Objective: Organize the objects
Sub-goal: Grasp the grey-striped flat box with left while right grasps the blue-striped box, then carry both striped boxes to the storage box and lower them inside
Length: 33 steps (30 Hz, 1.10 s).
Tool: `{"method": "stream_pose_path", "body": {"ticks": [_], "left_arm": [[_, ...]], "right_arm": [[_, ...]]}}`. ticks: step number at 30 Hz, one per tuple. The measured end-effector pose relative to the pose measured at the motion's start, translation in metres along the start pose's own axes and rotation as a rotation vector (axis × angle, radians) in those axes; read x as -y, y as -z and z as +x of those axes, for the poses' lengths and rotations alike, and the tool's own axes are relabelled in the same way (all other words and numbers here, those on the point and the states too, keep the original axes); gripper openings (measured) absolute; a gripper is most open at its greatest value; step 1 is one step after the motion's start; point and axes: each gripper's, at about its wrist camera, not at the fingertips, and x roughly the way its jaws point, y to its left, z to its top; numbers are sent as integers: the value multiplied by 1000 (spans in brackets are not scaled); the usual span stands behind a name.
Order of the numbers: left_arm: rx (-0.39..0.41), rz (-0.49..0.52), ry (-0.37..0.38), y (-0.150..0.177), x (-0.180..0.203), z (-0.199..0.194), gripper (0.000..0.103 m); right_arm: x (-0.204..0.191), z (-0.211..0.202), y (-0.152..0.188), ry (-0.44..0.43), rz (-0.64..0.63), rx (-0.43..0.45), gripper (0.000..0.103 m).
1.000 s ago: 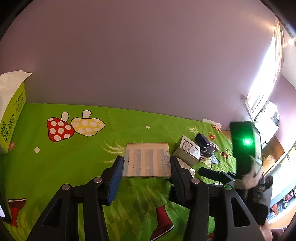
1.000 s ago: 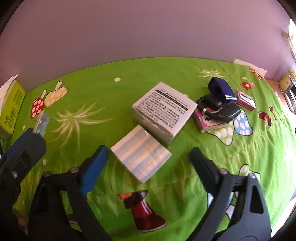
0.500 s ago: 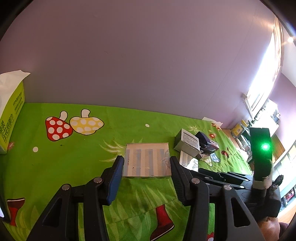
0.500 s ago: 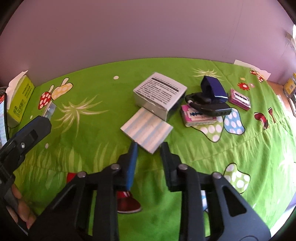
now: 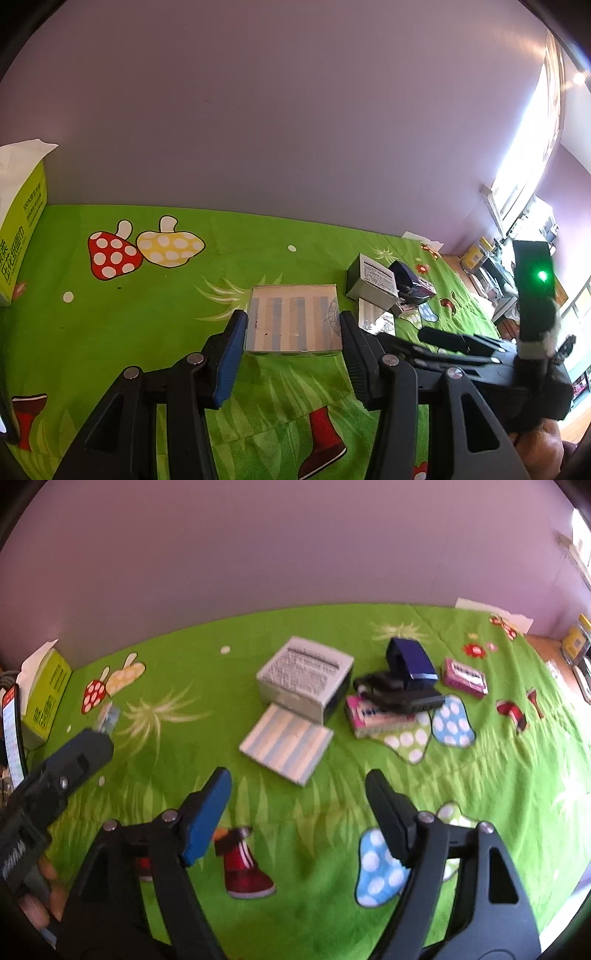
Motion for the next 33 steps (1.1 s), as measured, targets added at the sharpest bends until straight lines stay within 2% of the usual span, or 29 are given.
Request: {"method": "stream_pose_path", "body": {"ticks": [3, 7, 11, 15, 17, 24, 33], "left_arm": [[1, 1, 1, 0, 0, 0, 51], [0, 3, 7, 0, 1, 0, 51], [-5, 3, 8, 1, 0, 1, 51], [-5, -2, 10, 1, 0, 1, 51], [-5, 5, 13, 1, 2, 2, 51], [-17, 39, 30, 3, 10, 5, 51], [-79, 69, 111, 14, 43, 11, 51]], "right_arm": [[4, 10, -9, -8, 74, -35, 79], [-5, 23, -18, 12, 105, -55, 79], [-14, 31, -20, 98, 74, -34, 79], [-14, 26, -15, 84, 45, -13, 66], [-9, 24, -14, 62, 39, -14, 60], [17, 12, -3, 5, 52, -21, 58], [70, -10, 23, 34, 77, 0, 58]]}}
